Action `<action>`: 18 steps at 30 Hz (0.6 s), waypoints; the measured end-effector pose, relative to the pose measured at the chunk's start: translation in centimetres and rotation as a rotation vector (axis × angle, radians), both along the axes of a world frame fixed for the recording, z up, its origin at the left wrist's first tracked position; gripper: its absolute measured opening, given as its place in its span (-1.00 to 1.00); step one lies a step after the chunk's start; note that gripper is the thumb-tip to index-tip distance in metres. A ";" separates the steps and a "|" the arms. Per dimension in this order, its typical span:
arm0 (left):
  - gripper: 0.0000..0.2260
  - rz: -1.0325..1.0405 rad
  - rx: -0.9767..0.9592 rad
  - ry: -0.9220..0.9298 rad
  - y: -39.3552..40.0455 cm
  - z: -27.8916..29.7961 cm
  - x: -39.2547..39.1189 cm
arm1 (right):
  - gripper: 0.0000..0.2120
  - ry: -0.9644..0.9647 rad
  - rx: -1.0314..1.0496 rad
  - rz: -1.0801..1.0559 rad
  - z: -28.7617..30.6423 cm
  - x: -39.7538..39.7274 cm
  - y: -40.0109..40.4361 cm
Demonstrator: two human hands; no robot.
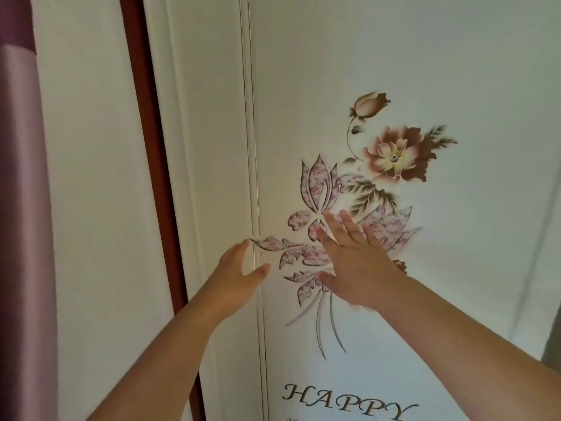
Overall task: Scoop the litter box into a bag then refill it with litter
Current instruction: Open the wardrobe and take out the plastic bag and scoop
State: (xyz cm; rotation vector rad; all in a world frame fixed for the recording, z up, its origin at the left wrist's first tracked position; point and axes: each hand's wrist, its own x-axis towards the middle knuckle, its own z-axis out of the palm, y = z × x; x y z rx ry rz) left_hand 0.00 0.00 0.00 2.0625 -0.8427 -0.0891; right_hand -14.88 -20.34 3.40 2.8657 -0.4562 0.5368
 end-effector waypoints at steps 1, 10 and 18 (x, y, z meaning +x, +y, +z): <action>-0.26 0.002 -0.041 0.020 -0.1 0.0 0.6 | -0.15 0.006 -0.044 0.020 0.1 1.0 -0.3; -0.19 0.092 -0.113 0.055 -1.1 -0.4 8.7 | -0.13 0.061 -0.139 -0.060 1.4 6.8 -2.4; -0.18 0.141 -0.074 -0.007 -3.1 -2.1 13.9 | -0.12 0.057 -0.252 -0.181 -0.2 7.7 -4.5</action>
